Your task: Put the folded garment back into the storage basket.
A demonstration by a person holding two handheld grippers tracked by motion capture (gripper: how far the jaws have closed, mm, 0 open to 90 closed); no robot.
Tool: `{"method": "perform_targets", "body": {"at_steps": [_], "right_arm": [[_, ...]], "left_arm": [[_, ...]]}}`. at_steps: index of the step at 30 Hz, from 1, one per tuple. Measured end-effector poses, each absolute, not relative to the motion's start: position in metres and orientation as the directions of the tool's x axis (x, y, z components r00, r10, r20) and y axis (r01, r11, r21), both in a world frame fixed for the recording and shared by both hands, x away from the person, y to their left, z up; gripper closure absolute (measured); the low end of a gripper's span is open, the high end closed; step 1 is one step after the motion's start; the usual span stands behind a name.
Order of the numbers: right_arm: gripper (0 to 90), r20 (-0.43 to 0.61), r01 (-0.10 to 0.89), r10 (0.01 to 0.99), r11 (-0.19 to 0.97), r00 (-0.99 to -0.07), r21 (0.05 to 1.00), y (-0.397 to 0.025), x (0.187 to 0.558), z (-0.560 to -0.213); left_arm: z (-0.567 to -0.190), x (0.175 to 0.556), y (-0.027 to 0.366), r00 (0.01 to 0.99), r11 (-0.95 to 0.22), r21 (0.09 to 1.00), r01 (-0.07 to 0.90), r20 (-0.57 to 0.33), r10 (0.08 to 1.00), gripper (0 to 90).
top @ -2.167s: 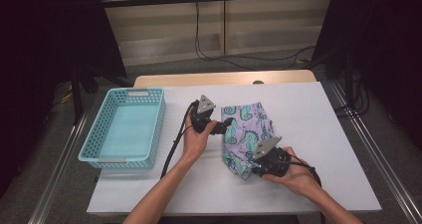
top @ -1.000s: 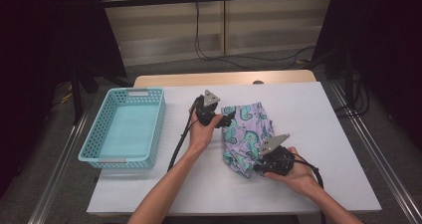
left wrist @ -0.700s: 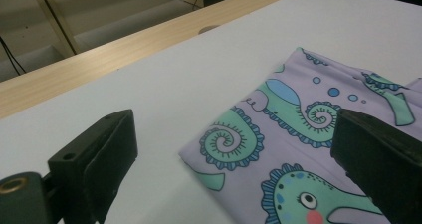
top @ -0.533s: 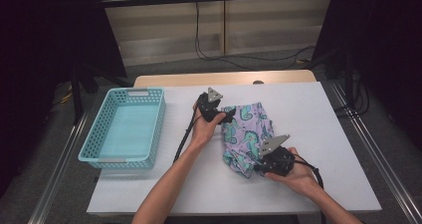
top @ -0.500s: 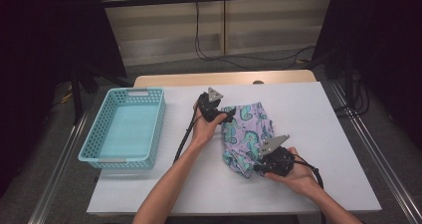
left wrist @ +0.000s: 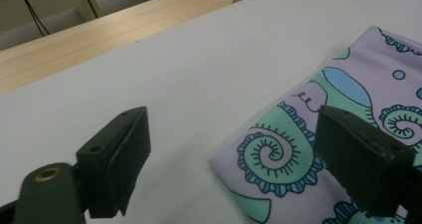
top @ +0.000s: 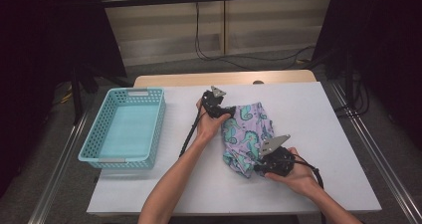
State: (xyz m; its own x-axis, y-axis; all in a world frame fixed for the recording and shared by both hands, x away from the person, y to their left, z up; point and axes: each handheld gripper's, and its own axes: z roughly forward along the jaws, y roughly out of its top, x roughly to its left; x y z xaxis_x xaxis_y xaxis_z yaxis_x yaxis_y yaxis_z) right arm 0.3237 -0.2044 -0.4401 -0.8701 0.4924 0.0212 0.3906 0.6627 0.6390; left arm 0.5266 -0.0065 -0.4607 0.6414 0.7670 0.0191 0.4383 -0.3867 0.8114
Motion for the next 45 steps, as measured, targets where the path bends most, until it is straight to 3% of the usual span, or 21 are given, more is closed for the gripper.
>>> {"method": "perform_targets", "body": {"at_steps": [1,6,11,15,21,26,29,32,38,45], "right_arm": [[83.3,0.021,0.392,0.494,0.662,-0.869,0.639,-0.204,0.324,-0.440],[83.2,0.010,0.383,0.491,0.667,-0.871,0.639,-0.204,0.323,-0.440],[83.2,0.016,0.379,0.485,0.663,-0.874,0.646,-0.205,0.324,-0.441],[83.2,0.019,0.386,0.488,0.665,-0.873,0.640,-0.205,0.324,-0.441],[83.2,0.022,0.377,0.478,0.663,-0.878,0.646,-0.206,0.325,-0.441],[83.2,0.022,0.376,0.477,0.663,-0.878,0.648,-0.205,0.325,-0.441],[83.1,0.022,0.376,0.477,0.662,-0.878,0.648,-0.205,0.325,-0.441],[83.1,0.030,0.381,0.480,0.656,-0.877,0.651,-0.207,0.326,-0.441],[83.1,0.031,0.383,0.483,0.650,-0.875,0.656,-0.207,0.325,-0.441],[83.3,0.038,0.375,0.486,0.619,-0.873,0.690,-0.209,0.325,-0.437]], "left_arm": [[-0.460,0.528,-0.005,0.646,-0.420,0.796,0.436,0.048,0.762,19.4],[-0.463,0.535,0.001,0.608,-0.384,0.777,0.499,0.002,0.794,20.6],[-0.464,0.535,0.002,0.632,-0.405,0.764,0.502,-0.005,0.775,25.8],[-0.464,0.534,0.003,0.653,-0.379,0.757,0.533,-0.084,0.752,42.5],[-0.465,0.532,0.002,0.643,-0.360,0.759,0.543,-0.099,0.759,46.4],[-0.465,0.527,-0.003,0.625,-0.309,0.764,0.567,-0.153,0.766,64.9],[-0.465,0.526,-0.004,0.608,-0.293,0.756,0.586,-0.171,0.775,68.8],[-0.464,0.524,-0.005,0.608,-0.287,0.751,0.594,-0.185,0.772,78.6],[-0.457,0.533,-0.007,0.595,-0.301,0.710,0.637,-0.204,0.777,80.6],[-0.454,0.533,-0.010,0.614,-0.313,0.728,0.611,-0.185,0.768,81.1]]}}
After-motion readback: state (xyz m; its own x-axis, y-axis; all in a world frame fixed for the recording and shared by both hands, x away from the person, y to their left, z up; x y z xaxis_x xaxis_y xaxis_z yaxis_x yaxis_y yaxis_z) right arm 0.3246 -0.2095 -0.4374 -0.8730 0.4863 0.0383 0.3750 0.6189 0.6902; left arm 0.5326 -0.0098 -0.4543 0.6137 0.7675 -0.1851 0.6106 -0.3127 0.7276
